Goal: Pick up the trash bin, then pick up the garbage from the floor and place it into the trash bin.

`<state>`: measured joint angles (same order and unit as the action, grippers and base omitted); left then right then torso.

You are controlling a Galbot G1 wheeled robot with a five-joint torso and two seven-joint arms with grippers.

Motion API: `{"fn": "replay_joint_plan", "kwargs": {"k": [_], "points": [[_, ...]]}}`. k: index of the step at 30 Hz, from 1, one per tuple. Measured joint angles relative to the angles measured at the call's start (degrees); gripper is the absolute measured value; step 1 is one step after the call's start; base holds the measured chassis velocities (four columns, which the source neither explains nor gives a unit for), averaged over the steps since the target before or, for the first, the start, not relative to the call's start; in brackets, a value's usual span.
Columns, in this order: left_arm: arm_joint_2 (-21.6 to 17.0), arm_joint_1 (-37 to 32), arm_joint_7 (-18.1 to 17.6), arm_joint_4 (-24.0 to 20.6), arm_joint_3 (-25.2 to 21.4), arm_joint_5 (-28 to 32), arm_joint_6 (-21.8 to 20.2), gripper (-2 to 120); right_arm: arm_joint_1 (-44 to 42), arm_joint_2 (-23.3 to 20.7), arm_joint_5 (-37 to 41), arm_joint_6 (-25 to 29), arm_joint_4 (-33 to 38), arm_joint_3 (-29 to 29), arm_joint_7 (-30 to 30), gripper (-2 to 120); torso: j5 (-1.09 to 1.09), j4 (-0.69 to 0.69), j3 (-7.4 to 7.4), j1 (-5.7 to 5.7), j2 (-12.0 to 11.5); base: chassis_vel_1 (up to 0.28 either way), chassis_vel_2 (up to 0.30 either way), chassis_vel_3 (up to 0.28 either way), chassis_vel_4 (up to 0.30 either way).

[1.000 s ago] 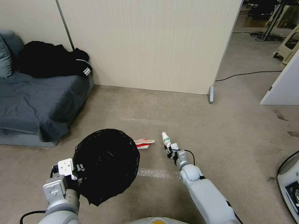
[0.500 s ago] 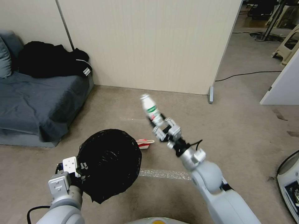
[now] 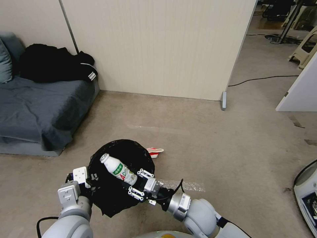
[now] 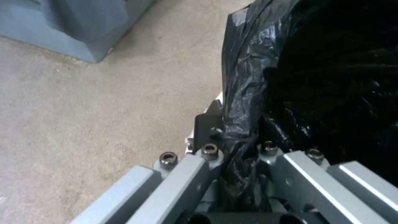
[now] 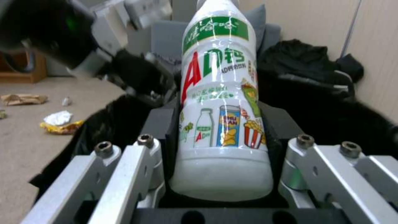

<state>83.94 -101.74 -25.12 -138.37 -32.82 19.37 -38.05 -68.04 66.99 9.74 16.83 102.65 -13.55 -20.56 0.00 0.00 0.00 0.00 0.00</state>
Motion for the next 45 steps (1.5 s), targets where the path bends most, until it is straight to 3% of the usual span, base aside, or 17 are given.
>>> {"fn": "replay_joint_plan", "kwargs": {"k": [7, 9, 11, 14, 18, 23, 30, 36, 38, 45], "points": [[0.58, -0.05, -0.01, 0.00, 1.03, -0.71, 0.00, 0, 1.80, 0.43, -0.12, -0.74, -3.28, -0.60, 0.61, 38, 0.00, 0.00, 0.00, 0.00, 0.00, 0.000, 0.000, 0.000, 0.000], [0.82, -0.08, -0.01, 0.00, 1.33, -0.99, 0.04, 0, 1.83, 0.34, -0.13, -0.85, -3.58, -0.57, 0.86, 51, 0.00, 0.00, 0.00, 0.00, 0.00, 0.000, 0.000, 0.000, 0.000], [0.85, -0.09, -0.01, 0.00, 1.35, -1.02, 0.04, 0, 1.83, 0.33, -0.13, -0.85, -3.58, -0.56, 0.86, 53, 0.00, -0.01, 0.00, 0.00, 0.00, 0.000, 0.000, 0.000, 0.000], [0.93, -0.13, -0.02, 0.00, 1.47, -1.13, 0.06, 0, 2.05, 0.38, -0.13, -0.90, -3.58, -0.40, 0.89, 69, 0.00, 0.00, 0.00, 0.00, 0.00, 0.000, 0.000, 0.000, 0.000], [0.93, -0.14, -0.04, 0.00, 1.47, -1.17, 0.08, 0, 2.13, 0.36, -0.12, -0.95, -3.48, -0.24, 0.91, 78, 0.00, 0.00, 0.00, 0.00, 0.00, 0.000, 0.000, 0.000, 0.000], [0.77, 0.00, -0.11, 0.16, 1.35, -1.18, 0.13, 0, 1.88, 0.37, -0.11, -1.00, -3.05, 0.26, 0.95, 100, 0.00, 0.00, 0.00, 0.00, 0.00, 0.000, 0.000, 0.000, 0.000], [0.56, 0.23, -0.09, 0.47, 1.17, -1.10, 0.14, 0, 1.44, 0.02, -0.11, -1.14, -0.49, 0.78, 1.42, 111, 0.00, 0.00, 0.00, 0.00, 0.00, 0.000, 0.000, 0.000, 0.000], [-0.20, 0.60, -0.04, 1.62, 0.19, -0.97, 0.17, 0, 0.94, -2.20, 0.72, -2.74, 9.21, 4.37, 3.97, 114, 0.01, 0.01, 0.00, 0.00, 0.00, 0.000, 0.000, 0.000, 0.000], [-0.67, 1.04, -0.01, 2.64, -0.56, -0.97, 0.40, 0, -1.28, -4.00, 1.25, -4.15, 16.84, 9.56, 5.70, 114, -0.01, 0.01, 0.00, 0.00, 0.00, 0.000, 0.000, 0.000, 0.000], [-1.21, 2.53, 0.00, 3.73, -2.65, -0.26, 0.81, 0, -13.17, -5.19, -1.86, -5.50, 25.77, 20.06, 13.05, 107, 0.00, 0.00, 0.00, 0.00, 0.00, 0.000, 0.000, 0.000, 0.000]]}}
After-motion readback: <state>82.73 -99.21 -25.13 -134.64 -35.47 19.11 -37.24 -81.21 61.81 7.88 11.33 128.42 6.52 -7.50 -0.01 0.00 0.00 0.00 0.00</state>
